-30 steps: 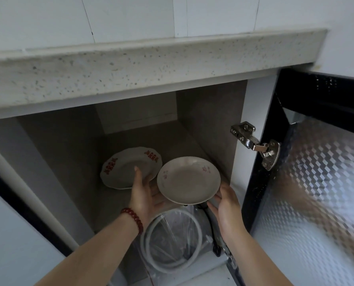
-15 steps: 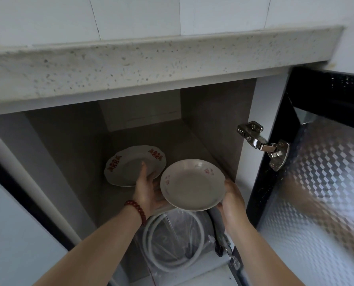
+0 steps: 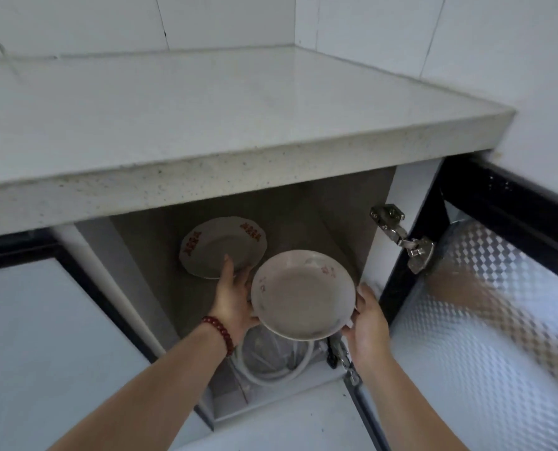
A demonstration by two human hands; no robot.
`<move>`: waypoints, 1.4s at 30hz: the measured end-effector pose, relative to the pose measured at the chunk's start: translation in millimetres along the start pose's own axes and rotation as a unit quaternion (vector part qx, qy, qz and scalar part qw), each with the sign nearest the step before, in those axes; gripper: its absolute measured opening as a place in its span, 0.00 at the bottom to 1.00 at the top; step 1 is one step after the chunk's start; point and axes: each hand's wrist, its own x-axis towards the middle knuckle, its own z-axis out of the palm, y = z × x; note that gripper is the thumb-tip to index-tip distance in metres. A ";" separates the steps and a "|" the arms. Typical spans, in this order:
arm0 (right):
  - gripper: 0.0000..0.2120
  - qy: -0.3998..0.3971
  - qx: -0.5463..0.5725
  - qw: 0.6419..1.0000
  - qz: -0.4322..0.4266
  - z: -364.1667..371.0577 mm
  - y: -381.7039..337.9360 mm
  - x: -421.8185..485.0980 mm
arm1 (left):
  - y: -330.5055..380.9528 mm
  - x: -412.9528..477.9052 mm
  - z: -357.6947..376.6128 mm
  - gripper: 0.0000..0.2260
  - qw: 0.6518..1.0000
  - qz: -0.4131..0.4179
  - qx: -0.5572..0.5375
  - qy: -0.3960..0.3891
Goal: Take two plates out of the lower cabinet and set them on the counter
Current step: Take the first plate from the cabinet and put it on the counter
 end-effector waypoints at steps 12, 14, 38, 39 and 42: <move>0.09 0.073 -0.042 0.994 0.071 -16.6 -67.9 -183.1 | 16.4 -192.5 41.6 0.34 0.990 -0.099 -0.013 0.097; 0.16 0.075 -0.054 0.993 0.078 -16.3 -86.2 -210.5 | 25.6 -220.9 52.4 0.35 0.988 -0.103 -0.012 0.113; 0.19 -0.111 -0.035 0.991 0.068 101.4 -288.9 -398.2 | 210.5 -462.2 122.6 0.32 0.989 0.070 -0.072 0.111; 0.20 -0.119 -0.040 0.989 0.072 108.9 -286.9 -397.9 | 213.4 -465.4 117.3 0.32 0.987 0.079 -0.079 0.117; 0.17 -0.157 -0.063 0.982 0.084 136.0 -277.8 -400.6 | 220.7 -477.0 94.9 0.30 0.980 0.106 -0.101 0.136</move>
